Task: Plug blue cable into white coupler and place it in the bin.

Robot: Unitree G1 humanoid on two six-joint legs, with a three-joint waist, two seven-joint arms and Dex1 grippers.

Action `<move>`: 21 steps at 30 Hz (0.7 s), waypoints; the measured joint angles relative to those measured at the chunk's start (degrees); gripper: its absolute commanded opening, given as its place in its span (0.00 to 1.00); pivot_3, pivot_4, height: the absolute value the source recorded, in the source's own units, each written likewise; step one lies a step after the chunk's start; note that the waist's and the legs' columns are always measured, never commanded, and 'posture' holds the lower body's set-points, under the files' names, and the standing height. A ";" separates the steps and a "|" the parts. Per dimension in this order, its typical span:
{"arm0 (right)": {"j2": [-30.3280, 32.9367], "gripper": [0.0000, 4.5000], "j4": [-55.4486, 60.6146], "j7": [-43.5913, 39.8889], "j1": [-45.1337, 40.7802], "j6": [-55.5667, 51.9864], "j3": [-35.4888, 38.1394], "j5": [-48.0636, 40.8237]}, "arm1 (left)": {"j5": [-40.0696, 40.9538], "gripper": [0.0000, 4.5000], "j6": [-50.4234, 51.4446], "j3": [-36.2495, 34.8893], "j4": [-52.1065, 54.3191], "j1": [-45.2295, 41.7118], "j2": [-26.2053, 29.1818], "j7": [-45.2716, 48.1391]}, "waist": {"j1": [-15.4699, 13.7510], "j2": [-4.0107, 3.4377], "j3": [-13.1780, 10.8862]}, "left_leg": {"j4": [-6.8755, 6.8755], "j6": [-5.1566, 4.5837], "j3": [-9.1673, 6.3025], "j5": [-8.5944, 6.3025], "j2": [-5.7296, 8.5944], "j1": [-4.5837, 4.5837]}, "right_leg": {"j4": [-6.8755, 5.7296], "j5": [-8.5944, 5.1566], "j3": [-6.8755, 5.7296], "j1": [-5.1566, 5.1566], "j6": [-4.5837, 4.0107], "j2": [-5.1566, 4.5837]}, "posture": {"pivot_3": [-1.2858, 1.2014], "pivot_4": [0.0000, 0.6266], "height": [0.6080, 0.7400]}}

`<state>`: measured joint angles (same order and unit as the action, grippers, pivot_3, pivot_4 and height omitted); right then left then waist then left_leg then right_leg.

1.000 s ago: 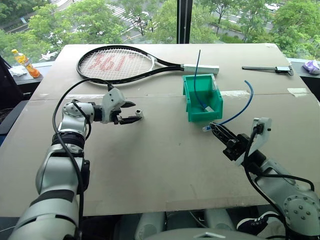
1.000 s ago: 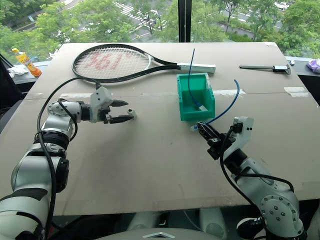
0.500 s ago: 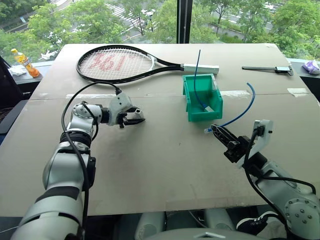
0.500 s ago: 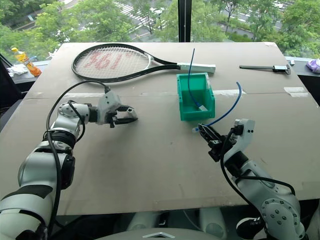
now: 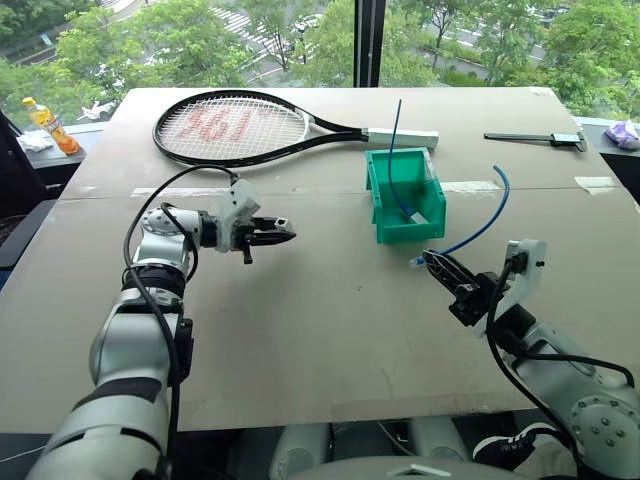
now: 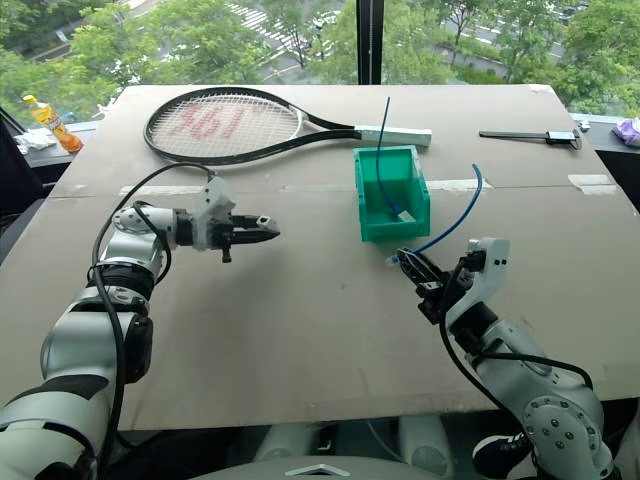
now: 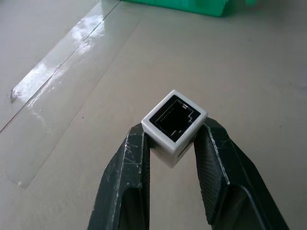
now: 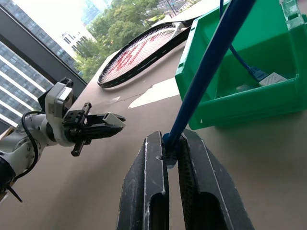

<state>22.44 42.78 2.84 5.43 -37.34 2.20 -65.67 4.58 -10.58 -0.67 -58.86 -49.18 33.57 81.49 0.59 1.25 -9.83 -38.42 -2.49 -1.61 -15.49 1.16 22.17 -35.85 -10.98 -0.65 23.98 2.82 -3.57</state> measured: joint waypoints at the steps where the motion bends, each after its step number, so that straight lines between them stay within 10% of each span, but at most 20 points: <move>1: 1.14 0.00 0.00 -0.81 -0.62 -0.15 -0.48 1.25 | 1.22 0.16 2.91 0.11 6.53 3.42 -1.15 -0.32 | 0.05 -0.01 -0.01 | 0.00 0.00 0.04 0.00 -0.01 -0.01 | 0.00 0.00 0.05 0.00 0.00 -0.03 | 0.52 0.24 1.00; 11: 9.25 0.00 -0.22 -8.08 -8.60 -3.53 -1.92 6.06 | 1.38 0.16 21.98 9.34 46.39 18.65 -8.45 -12.84 | -0.21 0.00 -0.01 | -0.02 0.00 -0.02 0.00 -0.02 -0.05 | -0.01 0.00 0.03 -0.02 -0.01 -0.02 | 0.52 0.24 1.00; 21: 13.64 0.00 -10.90 -20.55 -21.60 -7.55 -9.96 15.56 | -1.12 0.16 24.60 17.21 50.74 18.76 -10.21 -17.00 | -0.09 -0.01 -0.01 | 0.00 0.00 0.00 0.00 0.01 -0.08 | 0.01 0.00 0.02 -0.05 -0.02 0.00 | 0.52 0.24 1.00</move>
<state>36.07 31.88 -17.70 -16.17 -44.88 -7.75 -50.12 3.46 14.02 16.55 -8.12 -30.42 23.36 64.49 0.50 1.25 -9.84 -38.42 -2.49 -1.61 -15.49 1.16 22.10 -35.85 -10.98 -0.63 23.93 2.80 -3.57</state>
